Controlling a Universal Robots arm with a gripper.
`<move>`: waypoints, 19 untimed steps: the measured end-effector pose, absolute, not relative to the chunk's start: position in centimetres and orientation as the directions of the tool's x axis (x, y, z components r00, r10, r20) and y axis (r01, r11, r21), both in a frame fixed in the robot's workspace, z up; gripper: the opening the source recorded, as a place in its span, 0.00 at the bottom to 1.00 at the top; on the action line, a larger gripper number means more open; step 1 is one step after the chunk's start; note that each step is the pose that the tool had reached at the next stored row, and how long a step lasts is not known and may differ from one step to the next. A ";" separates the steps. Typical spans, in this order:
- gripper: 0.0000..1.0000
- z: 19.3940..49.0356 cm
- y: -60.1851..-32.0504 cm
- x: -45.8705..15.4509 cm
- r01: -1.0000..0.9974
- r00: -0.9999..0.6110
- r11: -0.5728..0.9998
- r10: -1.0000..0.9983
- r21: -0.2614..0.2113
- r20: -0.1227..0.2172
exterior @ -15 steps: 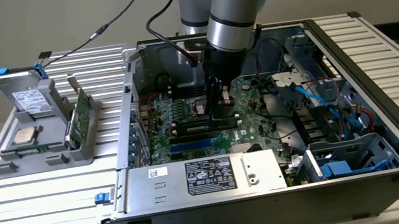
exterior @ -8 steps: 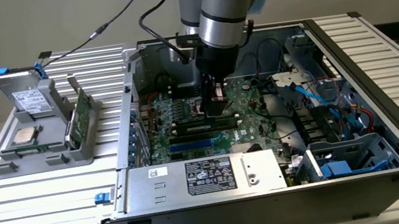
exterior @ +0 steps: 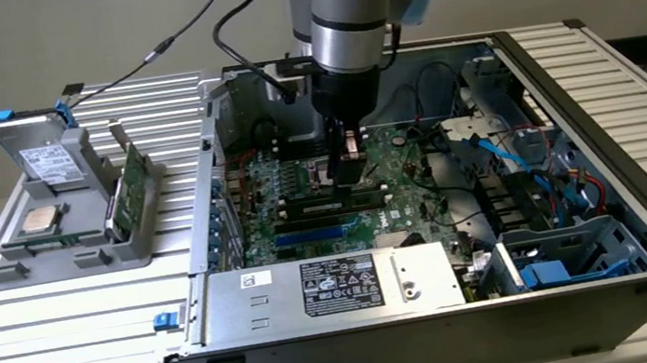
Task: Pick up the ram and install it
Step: 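Insert the ram into the slot, then press down the ram until it locks into place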
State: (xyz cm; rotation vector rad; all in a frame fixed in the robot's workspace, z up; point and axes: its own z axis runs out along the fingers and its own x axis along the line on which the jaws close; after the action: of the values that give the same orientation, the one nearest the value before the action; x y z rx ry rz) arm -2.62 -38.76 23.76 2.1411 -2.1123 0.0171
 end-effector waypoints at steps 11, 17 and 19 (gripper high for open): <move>0.45 25.3 -38.8 -4.5 -0.999 0.014 -0.009 -0.994 0.041 0.105; 0.45 25.4 -38.8 -4.5 -0.999 0.014 -0.009 -0.994 0.042 0.105; 0.45 25.4 -38.8 -4.5 -0.999 0.014 -0.009 -0.994 0.042 0.105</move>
State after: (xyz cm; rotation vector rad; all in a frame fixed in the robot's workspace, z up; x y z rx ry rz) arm -4.54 -38.76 25.38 2.1599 -2.1353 0.0693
